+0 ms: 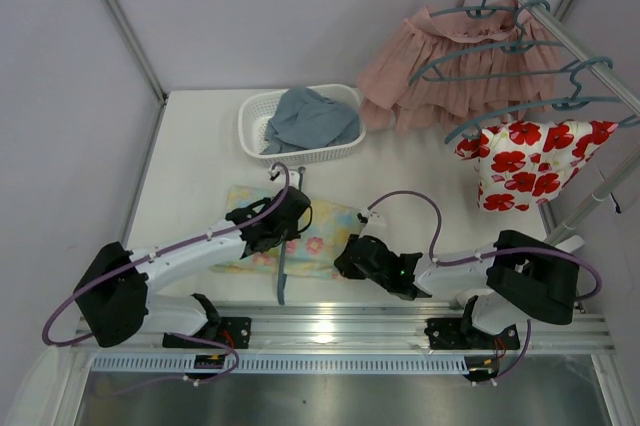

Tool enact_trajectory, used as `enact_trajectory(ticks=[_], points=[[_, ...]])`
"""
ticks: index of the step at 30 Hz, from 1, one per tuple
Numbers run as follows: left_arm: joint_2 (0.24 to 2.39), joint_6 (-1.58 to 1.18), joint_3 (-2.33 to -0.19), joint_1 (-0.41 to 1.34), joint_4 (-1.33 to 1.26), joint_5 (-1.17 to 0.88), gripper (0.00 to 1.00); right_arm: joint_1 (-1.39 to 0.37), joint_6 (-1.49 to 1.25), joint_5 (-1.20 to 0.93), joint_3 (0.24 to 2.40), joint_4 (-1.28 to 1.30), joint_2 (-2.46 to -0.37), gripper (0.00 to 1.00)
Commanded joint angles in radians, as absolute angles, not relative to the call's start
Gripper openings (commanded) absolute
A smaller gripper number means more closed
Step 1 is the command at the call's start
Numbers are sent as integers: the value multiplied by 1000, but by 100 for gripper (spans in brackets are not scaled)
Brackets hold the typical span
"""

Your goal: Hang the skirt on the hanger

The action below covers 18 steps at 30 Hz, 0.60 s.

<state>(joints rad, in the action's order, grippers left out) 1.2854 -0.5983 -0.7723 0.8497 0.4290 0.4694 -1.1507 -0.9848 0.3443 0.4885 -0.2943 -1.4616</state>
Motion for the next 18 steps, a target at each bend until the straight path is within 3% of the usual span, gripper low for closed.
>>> enact_trajectory(ticks=[1,15,18], points=[[1232,-520,-788,810,422,439,13,-1158,-991,382,477,-301,-1480,13],[1174,-520,-802,779,460,393,11,-1167,-977,387,501,-288,-1471,12],[1175,-508,-859,779,518,368,10,-1183,-942,364,534,-278,-1389,20]])
